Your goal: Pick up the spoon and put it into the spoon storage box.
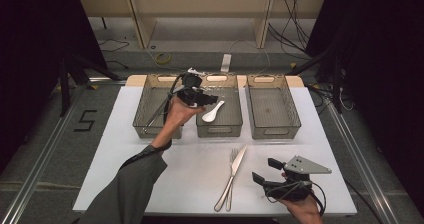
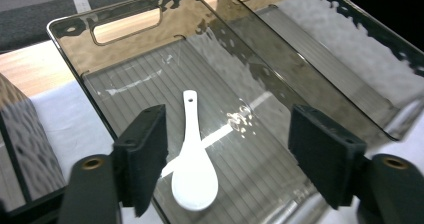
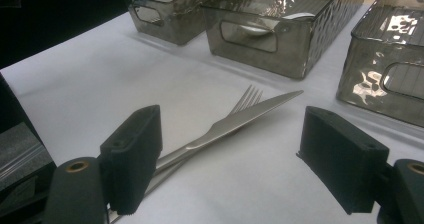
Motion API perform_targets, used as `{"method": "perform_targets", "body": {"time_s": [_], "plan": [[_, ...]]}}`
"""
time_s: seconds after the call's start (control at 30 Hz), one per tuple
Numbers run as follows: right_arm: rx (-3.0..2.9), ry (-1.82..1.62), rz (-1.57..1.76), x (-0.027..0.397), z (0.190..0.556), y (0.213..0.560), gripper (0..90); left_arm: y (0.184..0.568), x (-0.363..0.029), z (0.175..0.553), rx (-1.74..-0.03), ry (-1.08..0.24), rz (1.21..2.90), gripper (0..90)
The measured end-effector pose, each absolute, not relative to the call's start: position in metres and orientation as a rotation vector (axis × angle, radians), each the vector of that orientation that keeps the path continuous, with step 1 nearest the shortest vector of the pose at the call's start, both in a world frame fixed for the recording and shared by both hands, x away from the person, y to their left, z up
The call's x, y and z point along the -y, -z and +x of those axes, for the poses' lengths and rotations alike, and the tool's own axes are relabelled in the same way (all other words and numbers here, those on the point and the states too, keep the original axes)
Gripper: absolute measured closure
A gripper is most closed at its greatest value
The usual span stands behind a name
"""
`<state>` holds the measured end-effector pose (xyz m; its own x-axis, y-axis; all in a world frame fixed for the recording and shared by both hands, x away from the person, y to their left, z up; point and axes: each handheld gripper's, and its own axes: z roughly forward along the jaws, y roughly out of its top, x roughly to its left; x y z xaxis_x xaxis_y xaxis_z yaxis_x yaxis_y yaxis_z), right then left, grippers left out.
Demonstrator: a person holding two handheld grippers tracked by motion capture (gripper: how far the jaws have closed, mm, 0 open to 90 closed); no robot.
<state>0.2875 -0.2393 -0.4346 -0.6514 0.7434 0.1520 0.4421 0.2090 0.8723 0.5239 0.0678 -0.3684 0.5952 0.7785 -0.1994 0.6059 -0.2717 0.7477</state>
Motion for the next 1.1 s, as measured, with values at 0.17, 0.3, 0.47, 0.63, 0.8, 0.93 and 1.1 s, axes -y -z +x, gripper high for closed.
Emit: {"method": "perform_targets", "body": {"time_s": [0.17, 0.3, 0.47, 0.63, 0.8, 0.93, 1.1], "plan": [[-2.190, -1.407, 1.129, 0.238, 0.288, 0.435, 25.8, 0.365, -0.083, 0.497, -1.064, -0.235, 1.991, 24.7], [-2.200, -1.386, 1.154, 0.236, 0.288, 0.436, 26.3, 0.369, -0.102, 0.472, -1.052, -0.234, 1.974, 23.3], [-2.238, -1.369, 1.145, 0.228, 0.288, 0.437, 28.6, 0.377, -0.130, 0.444, -1.036, -0.250, 1.913, 21.2], [-2.276, -1.319, 1.165, 0.218, 0.290, 0.440, 34.6, 0.387, -0.150, 0.427, -1.021, -0.191, 1.882, 18.6], [-2.311, -1.300, 1.172, 0.210, 0.292, 0.442, 39.2, 0.399, -0.162, 0.411, -1.010, -0.164, 1.850, 16.9], [-2.335, -1.311, 1.156, 0.202, 0.294, 0.442, 43.6, 0.399, -0.167, 0.400, -0.999, -0.152, 1.841, 16.7], [-2.381, -1.310, 1.114, 0.188, 0.295, 0.444, 49.6, 0.402, -0.173, 0.385, -0.978, -0.202, 1.851, 16.6]]}}
